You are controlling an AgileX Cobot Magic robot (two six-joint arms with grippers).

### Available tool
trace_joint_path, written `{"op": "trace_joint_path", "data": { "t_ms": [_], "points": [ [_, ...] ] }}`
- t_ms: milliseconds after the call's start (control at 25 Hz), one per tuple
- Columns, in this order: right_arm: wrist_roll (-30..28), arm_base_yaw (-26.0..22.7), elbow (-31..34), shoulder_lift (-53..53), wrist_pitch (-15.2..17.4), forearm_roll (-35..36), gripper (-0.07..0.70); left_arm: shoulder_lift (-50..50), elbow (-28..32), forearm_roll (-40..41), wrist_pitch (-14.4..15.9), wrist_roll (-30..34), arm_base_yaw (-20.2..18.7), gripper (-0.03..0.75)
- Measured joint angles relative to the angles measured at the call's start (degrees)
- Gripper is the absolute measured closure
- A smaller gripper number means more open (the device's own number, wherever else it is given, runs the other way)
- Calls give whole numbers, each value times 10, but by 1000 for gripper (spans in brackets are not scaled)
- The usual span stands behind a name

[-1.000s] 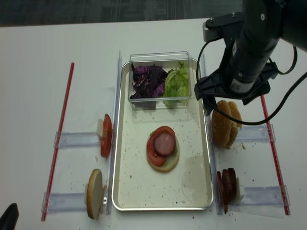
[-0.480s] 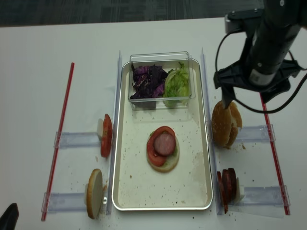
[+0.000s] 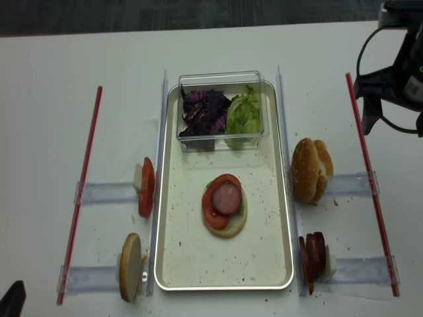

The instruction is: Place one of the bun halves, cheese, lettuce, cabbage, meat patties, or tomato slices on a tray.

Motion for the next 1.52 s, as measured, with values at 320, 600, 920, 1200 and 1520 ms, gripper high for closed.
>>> {"op": "trace_joint_path", "data": {
  "t_ms": [320, 600, 920, 1200, 1520],
  "points": [
    [-15, 0, 3, -8, 0, 8, -20, 0, 0, 0, 0, 0, 0, 223],
    [-20, 0, 109, -91, 0, 9, -20, 0, 0, 0, 0, 0, 0, 223],
    [-34, -1, 258, -217, -18, 25, -20, 0, 0, 0, 0, 0, 0, 223],
    [-32, -1, 375, -336, -58, 13, -17, 0, 0, 0, 0, 0, 0, 223],
    [-30, -1, 412, -469, -71, 0, -17, 0, 0, 0, 0, 0, 0, 223]
  ]
}}
